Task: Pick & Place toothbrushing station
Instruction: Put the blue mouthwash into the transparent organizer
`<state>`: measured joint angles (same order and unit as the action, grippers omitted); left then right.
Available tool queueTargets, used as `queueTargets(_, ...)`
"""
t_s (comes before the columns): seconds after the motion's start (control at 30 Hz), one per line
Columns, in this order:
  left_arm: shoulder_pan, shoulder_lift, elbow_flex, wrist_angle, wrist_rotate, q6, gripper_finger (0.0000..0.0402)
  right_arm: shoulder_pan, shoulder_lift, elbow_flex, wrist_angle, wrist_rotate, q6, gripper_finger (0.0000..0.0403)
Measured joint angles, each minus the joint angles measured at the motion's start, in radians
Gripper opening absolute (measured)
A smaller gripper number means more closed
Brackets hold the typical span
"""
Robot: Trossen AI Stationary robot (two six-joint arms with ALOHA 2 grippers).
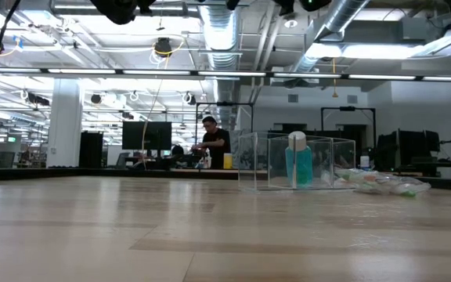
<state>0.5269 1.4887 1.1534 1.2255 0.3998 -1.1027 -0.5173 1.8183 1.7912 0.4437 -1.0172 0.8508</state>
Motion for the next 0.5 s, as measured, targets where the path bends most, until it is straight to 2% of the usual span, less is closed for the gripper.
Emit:
queueTargets(0.3,0.084,-0.018,0.000,-0.041,0.038,-0.059,0.0061,-0.083,-0.007,0.039,-0.011,0.061,-0.072,0.0133)
queueTargets(0.4,0.066,-0.018,0.000,-0.112,0.065,-0.046,0.0061,-0.073,-0.010,0.086,-0.080,0.061,-0.085,0.0135)
queueTargets(0.5,0.049,-0.017,-0.001,-0.169,0.055,0.003,0.0061,-0.053,-0.007,0.131,-0.241,0.064,-0.180,0.0139)
